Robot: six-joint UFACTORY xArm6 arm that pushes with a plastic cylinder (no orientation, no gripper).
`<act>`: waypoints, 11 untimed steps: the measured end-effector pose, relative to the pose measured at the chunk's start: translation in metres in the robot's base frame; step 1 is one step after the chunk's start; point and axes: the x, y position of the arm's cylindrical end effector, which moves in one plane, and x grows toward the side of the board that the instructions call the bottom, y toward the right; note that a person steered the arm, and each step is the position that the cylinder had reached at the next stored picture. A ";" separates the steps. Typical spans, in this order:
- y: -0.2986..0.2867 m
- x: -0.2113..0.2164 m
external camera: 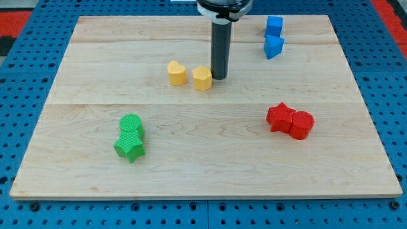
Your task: Move the blue triangle a bit right and up
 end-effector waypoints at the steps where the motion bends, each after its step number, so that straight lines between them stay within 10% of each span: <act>1: -0.021 -0.001; 11: 0.152 -0.069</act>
